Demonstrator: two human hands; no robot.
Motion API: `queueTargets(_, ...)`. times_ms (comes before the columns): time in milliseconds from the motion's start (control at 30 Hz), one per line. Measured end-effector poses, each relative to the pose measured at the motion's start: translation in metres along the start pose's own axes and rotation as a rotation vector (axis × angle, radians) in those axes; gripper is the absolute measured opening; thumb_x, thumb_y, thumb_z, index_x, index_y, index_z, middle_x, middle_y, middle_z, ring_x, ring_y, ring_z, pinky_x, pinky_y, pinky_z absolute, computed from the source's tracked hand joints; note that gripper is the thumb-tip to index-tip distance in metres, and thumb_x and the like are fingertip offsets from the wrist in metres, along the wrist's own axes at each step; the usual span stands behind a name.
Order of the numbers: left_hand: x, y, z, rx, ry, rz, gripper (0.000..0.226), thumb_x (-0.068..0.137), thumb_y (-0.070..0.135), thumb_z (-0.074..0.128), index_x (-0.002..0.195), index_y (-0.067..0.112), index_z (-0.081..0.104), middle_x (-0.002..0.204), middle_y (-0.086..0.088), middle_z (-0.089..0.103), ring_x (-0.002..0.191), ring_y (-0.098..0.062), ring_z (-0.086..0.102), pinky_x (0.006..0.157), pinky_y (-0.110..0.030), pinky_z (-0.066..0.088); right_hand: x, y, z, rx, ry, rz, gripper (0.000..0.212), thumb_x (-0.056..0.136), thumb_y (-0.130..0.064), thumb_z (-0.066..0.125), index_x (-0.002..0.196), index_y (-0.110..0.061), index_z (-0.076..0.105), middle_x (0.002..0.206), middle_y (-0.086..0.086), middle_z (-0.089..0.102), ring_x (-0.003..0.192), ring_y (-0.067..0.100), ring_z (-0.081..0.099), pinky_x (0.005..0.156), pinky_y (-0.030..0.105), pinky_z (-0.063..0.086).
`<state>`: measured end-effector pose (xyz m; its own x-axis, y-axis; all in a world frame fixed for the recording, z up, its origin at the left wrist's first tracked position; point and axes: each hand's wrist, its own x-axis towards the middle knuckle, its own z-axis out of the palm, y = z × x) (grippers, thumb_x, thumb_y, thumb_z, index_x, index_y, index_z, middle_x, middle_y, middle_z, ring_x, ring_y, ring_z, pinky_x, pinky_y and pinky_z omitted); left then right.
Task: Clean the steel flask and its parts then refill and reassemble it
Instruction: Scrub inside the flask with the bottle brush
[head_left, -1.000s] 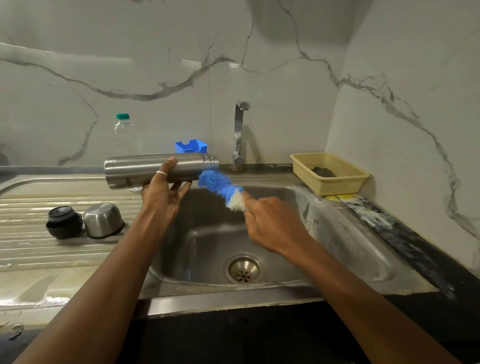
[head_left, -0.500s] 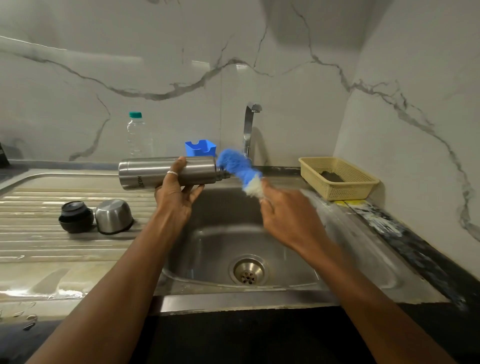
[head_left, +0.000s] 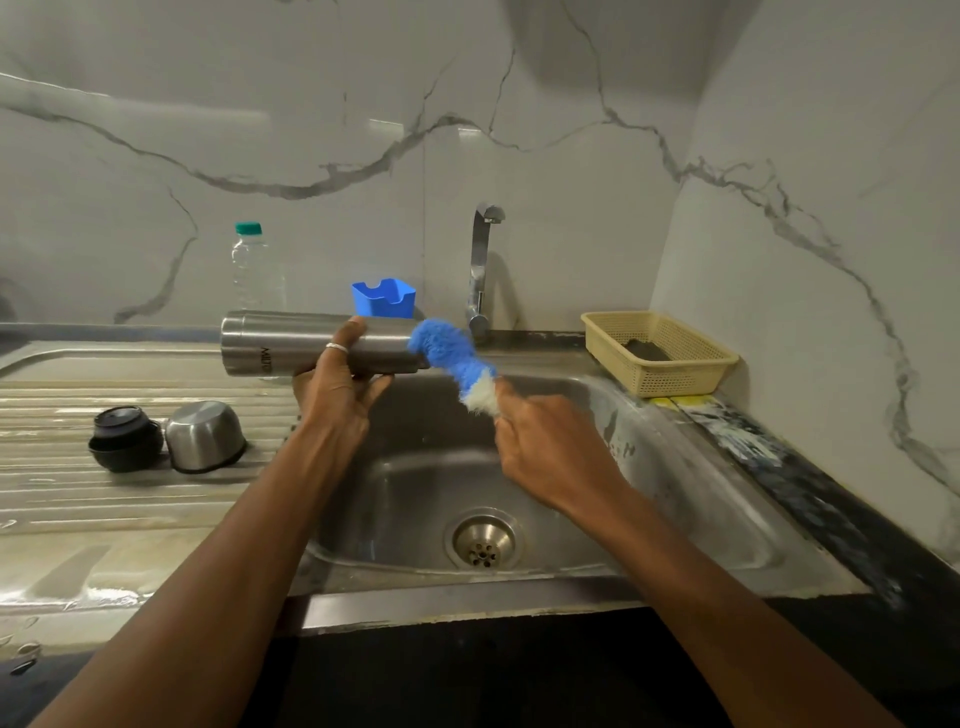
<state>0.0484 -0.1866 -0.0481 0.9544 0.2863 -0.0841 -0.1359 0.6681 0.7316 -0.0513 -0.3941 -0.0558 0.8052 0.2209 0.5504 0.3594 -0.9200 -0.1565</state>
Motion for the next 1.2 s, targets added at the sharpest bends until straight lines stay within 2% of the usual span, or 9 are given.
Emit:
queueTargets(133, -0.004, -0.004, 0.003, 0.048, -0.080, 0.002, 0.062, 0.079, 0.024, 0.086, 0.132, 0.009, 0.058, 0.113, -0.010, 0.075, 0.097, -0.023, 0.076, 0.073, -0.038, 0.063, 0.020, -0.001, 0.004, -0.004, 0.066, 0.056, 0.046, 0.102, -0.022, 0.046, 0.146, -0.010, 0.048, 0.080, 0.009, 0.068, 0.071, 0.027, 0.065, 0.063, 0.040, 0.053)
queueTargets(267, 0.001, -0.004, 0.001, 0.025, -0.032, 0.003, 0.066, 0.076, 0.024, 0.088, 0.132, 0.007, 0.058, 0.114, -0.012, 0.074, 0.094, -0.025, 0.076, 0.069, -0.038, 0.063, 0.003, 0.001, 0.004, 0.008, 0.021, 0.041, 0.045, 0.103, -0.024, 0.046, 0.147, -0.010, 0.047, 0.079, 0.006, 0.068, 0.067, 0.022, 0.065, 0.062, 0.040, 0.056)
queueTargets(567, 0.001, -0.009, 0.004, 0.069, -0.066, 0.008, 0.071, 0.072, 0.027, 0.091, 0.132, 0.009, 0.057, 0.115, -0.011, 0.074, 0.094, -0.025, 0.076, 0.068, -0.038, 0.063, 0.012, 0.005, 0.004, 0.016, 0.015, 0.109, 0.040, 0.101, -0.024, 0.048, 0.138, -0.009, 0.053, 0.087, 0.014, 0.070, 0.078, 0.032, 0.069, 0.070, 0.045, 0.057)
queueTargets(633, 0.005, -0.006, 0.001, 0.047, -0.026, -0.002, 0.068, 0.070, 0.028, 0.092, 0.126, 0.009, 0.060, 0.114, -0.012, 0.074, 0.095, -0.025, 0.076, 0.070, -0.038, 0.064, -0.001, 0.001, 0.003, 0.038, -0.025, 0.075, 0.040, 0.102, -0.024, 0.047, 0.138, -0.009, 0.052, 0.083, 0.011, 0.070, 0.073, 0.029, 0.068, 0.067, 0.045, 0.057)
queueTargets(733, 0.005, -0.002, -0.001, 0.028, 0.006, -0.017, 0.046, 0.078, 0.026, 0.087, 0.113, 0.012, 0.060, 0.111, -0.011, 0.074, 0.097, -0.024, 0.076, 0.079, -0.039, 0.063, 0.000, -0.003, 0.005, 0.046, -0.044, 0.042, 0.041, 0.101, -0.022, 0.048, 0.140, -0.009, 0.050, 0.084, 0.011, 0.070, 0.076, 0.031, 0.068, 0.068, 0.046, 0.057)
queueTargets(867, -0.005, -0.006, 0.004, 0.057, -0.073, 0.005, 0.060, 0.080, 0.024, 0.085, 0.130, 0.010, 0.058, 0.114, -0.010, 0.074, 0.097, -0.025, 0.076, 0.075, -0.040, 0.064, 0.023, 0.001, 0.003, 0.005, 0.044, 0.120, 0.038, 0.102, -0.023, 0.050, 0.136, -0.008, 0.056, 0.093, 0.013, 0.072, 0.082, 0.029, 0.068, 0.065, 0.031, 0.045)
queueTargets(1000, -0.009, -0.006, 0.006, 0.053, -0.059, 0.006, 0.058, 0.080, 0.023, 0.085, 0.129, 0.010, 0.057, 0.114, -0.010, 0.074, 0.098, -0.024, 0.075, 0.079, -0.042, 0.063, 0.005, -0.001, 0.002, 0.020, -0.012, 0.121, 0.039, 0.101, -0.025, 0.050, 0.136, -0.008, 0.056, 0.089, 0.013, 0.071, 0.079, 0.028, 0.069, 0.069, 0.041, 0.057)
queueTargets(1100, -0.004, -0.002, 0.001, -0.004, -0.018, -0.015, 0.041, 0.082, 0.024, 0.084, 0.110, 0.016, 0.056, 0.110, -0.009, 0.073, 0.099, -0.024, 0.074, 0.081, -0.043, 0.063, -0.005, -0.001, 0.003, 0.028, -0.038, 0.080, 0.040, 0.100, -0.021, 0.050, 0.137, -0.006, 0.054, 0.083, 0.011, 0.070, 0.072, 0.028, 0.068, 0.067, 0.044, 0.057)
queueTargets(1200, 0.001, 0.004, -0.001, -0.073, -0.021, -0.051, 0.059, 0.079, 0.027, 0.087, 0.125, 0.016, 0.052, 0.117, -0.008, 0.071, 0.101, -0.026, 0.074, 0.073, -0.043, 0.064, 0.006, 0.001, 0.003, 0.014, -0.020, 0.092, 0.039, 0.100, -0.022, 0.049, 0.135, -0.006, 0.056, 0.084, 0.011, 0.070, 0.073, 0.028, 0.068, 0.066, 0.040, 0.056)
